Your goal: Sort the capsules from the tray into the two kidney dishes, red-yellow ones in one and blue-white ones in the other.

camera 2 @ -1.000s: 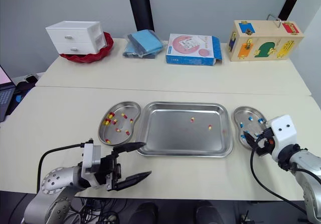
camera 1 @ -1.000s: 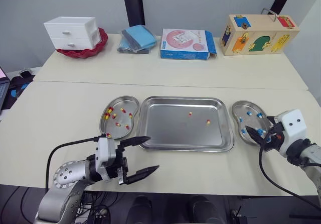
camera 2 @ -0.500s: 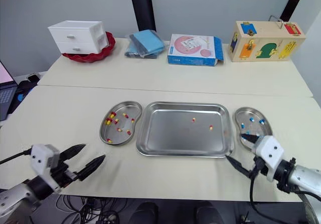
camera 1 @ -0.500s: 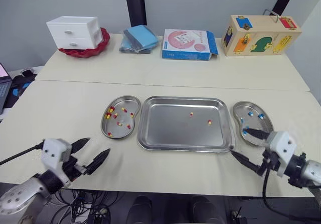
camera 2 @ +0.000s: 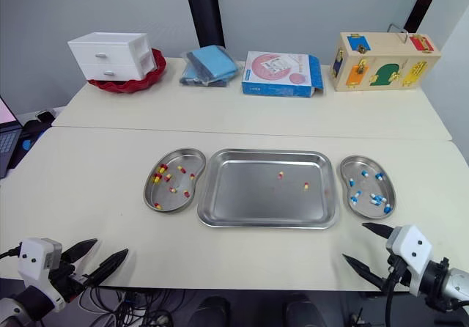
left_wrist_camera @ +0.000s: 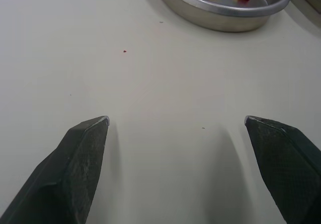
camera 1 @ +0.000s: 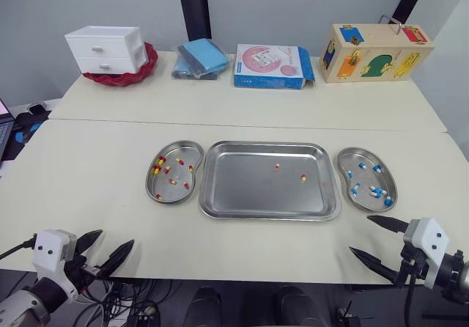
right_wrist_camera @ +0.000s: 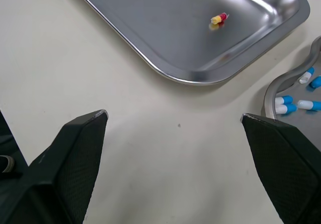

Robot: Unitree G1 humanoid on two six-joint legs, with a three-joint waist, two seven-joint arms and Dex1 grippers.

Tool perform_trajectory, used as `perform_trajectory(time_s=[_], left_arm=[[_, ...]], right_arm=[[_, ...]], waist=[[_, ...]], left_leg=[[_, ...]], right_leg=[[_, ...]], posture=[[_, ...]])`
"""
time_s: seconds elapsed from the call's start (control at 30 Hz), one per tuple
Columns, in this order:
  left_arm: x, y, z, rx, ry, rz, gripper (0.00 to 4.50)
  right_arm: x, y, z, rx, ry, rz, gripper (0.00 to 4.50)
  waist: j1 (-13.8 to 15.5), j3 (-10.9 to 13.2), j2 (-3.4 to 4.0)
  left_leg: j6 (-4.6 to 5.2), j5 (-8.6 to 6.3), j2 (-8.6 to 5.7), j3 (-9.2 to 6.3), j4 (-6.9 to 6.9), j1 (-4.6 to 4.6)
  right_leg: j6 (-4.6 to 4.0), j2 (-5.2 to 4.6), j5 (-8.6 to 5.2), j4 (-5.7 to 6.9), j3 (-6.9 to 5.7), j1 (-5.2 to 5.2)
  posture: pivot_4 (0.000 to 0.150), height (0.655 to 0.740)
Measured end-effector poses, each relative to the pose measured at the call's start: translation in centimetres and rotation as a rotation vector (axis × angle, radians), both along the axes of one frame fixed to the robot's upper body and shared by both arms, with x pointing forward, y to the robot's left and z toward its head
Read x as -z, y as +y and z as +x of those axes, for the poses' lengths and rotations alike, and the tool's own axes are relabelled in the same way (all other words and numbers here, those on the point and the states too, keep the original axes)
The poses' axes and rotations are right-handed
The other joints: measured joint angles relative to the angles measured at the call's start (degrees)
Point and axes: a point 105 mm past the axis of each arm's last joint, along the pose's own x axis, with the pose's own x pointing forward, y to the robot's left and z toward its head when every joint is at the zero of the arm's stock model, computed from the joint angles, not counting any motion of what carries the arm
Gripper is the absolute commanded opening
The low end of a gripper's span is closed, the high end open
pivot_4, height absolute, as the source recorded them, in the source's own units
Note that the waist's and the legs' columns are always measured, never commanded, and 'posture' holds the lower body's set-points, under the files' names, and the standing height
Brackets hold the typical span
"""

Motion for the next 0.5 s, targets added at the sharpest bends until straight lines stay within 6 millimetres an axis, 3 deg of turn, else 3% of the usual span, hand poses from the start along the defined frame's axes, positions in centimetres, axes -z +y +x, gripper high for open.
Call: perform_trajectory(time_s=[0.3, 0.5], left_arm=[[-1.2, -1.0, 0.4, 0.049, -0.034, 0.031, 4.5], [-6.0, -7.5, 4.5, 0.353, -0.202, 0.062, 4.5]], right_arm=[[0.5, 0.0, 0.1, -0.003, -0.002, 0.015, 4.49], [1.3, 1.8, 0.0, 0.001, -0.033, 0.095, 4.49]], waist=[[0.19, -0.01, -0.07], [0.33, -0.02, -0.02]], left_leg=[[0.0, 0.0, 0.0, -0.03, 0.01, 0.0], [-0.01, 0.0, -0.01, -0.05, 0.02, 0.03]], right_leg=[[0.0, 0.0, 0.0, -0.03, -0.03, 0.03], [0.02, -0.01, 0.01, -0.04, -0.06, 0.15]], posture=[[0.15, 0.74], [0.15, 0.74]])
